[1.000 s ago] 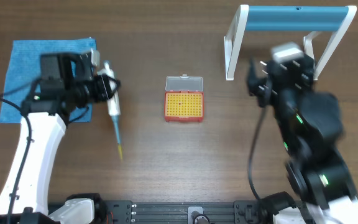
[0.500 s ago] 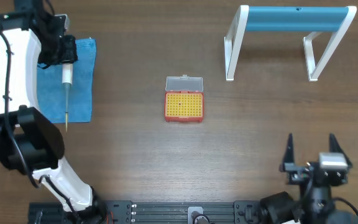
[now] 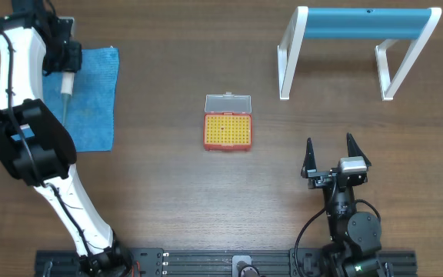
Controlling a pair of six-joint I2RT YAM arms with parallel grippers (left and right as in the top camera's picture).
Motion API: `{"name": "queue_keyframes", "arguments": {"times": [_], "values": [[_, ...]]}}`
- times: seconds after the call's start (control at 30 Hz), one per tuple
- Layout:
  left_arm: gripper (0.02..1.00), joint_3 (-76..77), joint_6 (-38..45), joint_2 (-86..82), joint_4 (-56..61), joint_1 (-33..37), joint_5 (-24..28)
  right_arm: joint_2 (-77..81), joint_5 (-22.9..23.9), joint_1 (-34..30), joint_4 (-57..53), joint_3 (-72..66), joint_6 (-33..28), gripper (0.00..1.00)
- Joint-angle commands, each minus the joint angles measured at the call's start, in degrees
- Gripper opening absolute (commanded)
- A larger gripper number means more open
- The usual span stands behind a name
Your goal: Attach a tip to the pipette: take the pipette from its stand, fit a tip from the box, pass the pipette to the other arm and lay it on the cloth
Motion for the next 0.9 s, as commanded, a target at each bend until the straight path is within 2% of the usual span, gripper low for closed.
{"name": "queue_keyframes", "arguments": {"times": [0.03, 0.17, 0.9], "values": [[0.023, 6.2, -3.5, 5.3, -0.6, -0.9, -0.4, 0.0, -0.9, 0.1, -2.1, -0.4, 1.6, 0.822], [0.025, 6.4, -4.8, 10.2, -0.4, -3.5, -0.4, 0.0, -0.9, 0.1, -9.3, -0.4, 1.5, 0.820], [0.038, 6.4, -4.3, 13.2, 7.1, -3.8, -2.3, 0.0, -0.9, 0.1, -9.3, -0.4, 1.5, 0.820]]}}
